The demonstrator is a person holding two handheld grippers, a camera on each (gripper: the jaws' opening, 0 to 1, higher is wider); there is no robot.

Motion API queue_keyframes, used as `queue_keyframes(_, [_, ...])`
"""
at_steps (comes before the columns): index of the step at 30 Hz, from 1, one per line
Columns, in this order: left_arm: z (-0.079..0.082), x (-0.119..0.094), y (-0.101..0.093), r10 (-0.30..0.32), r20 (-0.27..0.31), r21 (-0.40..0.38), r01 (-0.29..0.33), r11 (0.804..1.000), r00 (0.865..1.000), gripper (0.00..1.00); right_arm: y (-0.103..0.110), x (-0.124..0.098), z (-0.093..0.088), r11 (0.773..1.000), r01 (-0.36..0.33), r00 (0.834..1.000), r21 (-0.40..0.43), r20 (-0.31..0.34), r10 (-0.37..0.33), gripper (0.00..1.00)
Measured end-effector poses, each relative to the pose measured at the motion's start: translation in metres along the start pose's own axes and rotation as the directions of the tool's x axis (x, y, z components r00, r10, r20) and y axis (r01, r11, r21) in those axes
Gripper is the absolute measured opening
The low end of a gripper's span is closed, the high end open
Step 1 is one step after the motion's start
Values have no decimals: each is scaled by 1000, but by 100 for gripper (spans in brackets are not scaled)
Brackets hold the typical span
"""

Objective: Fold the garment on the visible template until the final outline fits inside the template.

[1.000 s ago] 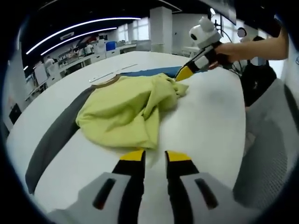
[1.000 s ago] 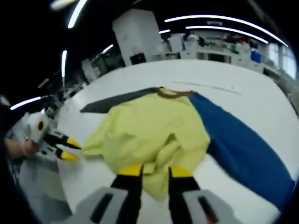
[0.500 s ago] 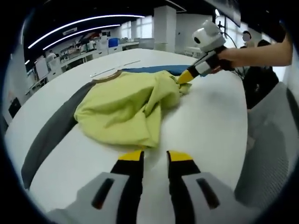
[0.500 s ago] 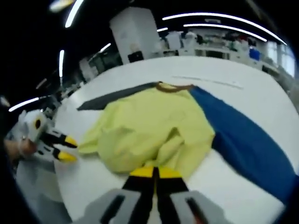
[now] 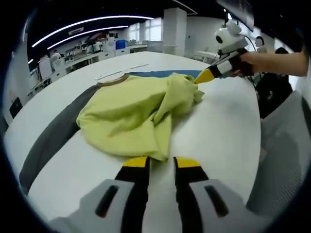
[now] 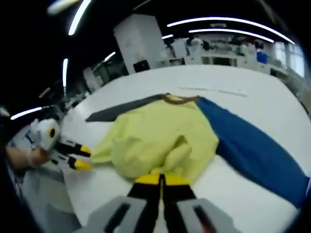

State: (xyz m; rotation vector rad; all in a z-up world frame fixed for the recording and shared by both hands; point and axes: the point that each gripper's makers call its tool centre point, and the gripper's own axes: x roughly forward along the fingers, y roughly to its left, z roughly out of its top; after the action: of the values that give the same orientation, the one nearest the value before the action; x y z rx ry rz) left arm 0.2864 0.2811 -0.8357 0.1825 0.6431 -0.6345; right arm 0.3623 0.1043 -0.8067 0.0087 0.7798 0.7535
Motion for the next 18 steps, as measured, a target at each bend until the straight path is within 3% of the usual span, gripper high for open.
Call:
queue_keyframes(4, [4, 1, 2, 12, 17, -5, -12, 1000, 1000, 12, 4, -7, -1, 1000, -2, 1000, 2, 6, 2, 0])
queue_keyframes(8, [12, 0, 6, 30, 43, -9, -30, 1000, 999, 1, 6, -12, -5, 1000, -3, 1000, 0, 3, 3, 0])
queue_keyframes(11, [19, -3, 12, 41, 61, -6, -41, 999, 997, 0, 4, -14, -6, 1000, 1, 1000, 1, 3, -1, 0])
queue_keyframes(13, [31, -7, 17, 28, 88, -40, -25, 999, 996, 0, 3, -15, -6, 1000, -1, 1000, -3, 6, 1, 0])
queue_keyframes(18, [65, -18, 31, 45, 129, -21, -43, 999, 991, 0, -2, -21, -5, 1000, 5, 1000, -10, 11, -4, 0])
